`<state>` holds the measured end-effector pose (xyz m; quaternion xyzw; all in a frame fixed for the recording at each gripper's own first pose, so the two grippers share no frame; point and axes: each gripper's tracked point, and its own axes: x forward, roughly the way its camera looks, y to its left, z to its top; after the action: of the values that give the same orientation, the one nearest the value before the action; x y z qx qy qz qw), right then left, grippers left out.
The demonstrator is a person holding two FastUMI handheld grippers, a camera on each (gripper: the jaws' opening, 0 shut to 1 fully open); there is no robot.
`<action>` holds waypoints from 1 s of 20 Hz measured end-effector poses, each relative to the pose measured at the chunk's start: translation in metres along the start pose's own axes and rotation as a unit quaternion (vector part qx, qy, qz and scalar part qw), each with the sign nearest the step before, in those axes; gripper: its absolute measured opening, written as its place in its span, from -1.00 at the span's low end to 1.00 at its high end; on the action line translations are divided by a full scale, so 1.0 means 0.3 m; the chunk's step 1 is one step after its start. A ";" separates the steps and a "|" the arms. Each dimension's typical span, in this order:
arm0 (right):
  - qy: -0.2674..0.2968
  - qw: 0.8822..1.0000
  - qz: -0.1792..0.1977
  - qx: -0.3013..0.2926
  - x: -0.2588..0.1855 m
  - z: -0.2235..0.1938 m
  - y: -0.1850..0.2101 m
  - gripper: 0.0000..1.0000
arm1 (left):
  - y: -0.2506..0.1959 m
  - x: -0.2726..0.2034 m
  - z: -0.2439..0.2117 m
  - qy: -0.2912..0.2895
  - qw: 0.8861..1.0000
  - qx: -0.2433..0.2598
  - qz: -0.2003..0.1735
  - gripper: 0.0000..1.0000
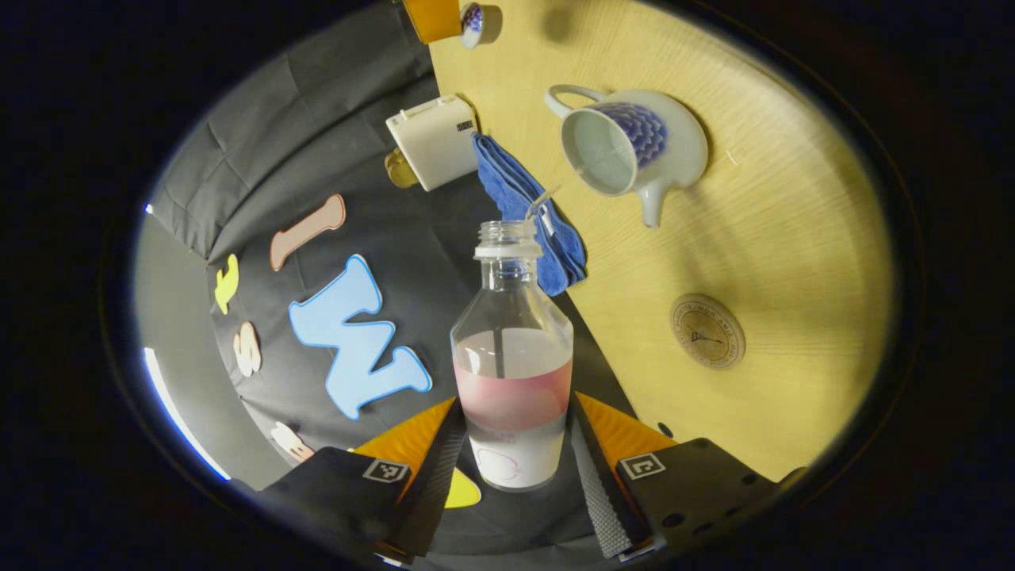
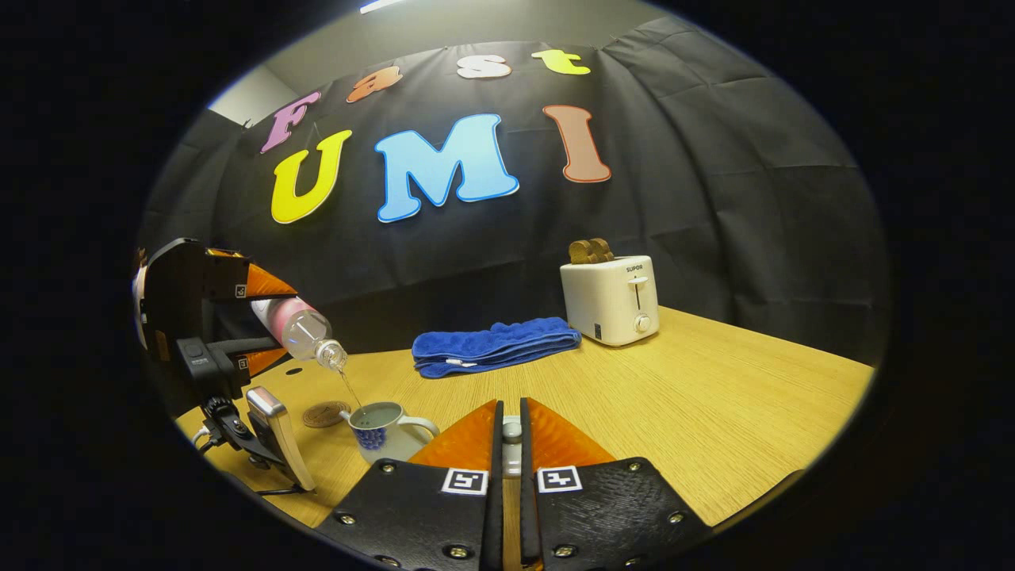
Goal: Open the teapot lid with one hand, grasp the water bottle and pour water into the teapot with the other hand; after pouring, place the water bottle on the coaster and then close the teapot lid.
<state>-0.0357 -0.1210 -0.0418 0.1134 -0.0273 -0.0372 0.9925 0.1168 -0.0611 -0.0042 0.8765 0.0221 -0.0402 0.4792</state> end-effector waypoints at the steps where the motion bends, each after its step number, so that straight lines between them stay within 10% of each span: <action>1: 0.000 1.000 0.000 0.000 0.000 -0.001 0.001 -0.84 | 0.002 0.001 0.004 0.000 1.000 0.004 0.001 0.75; 20: -0.005 1.000 -0.001 0.005 -0.009 0.012 -0.006 -0.84 | 0.048 -0.001 0.013 -0.003 0.998 0.060 0.006 0.75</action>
<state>-0.0387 -0.1233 -0.0388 0.1179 -0.0324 -0.0384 0.9918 0.1173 -0.0723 0.0058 0.9038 0.0131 -0.0408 0.4258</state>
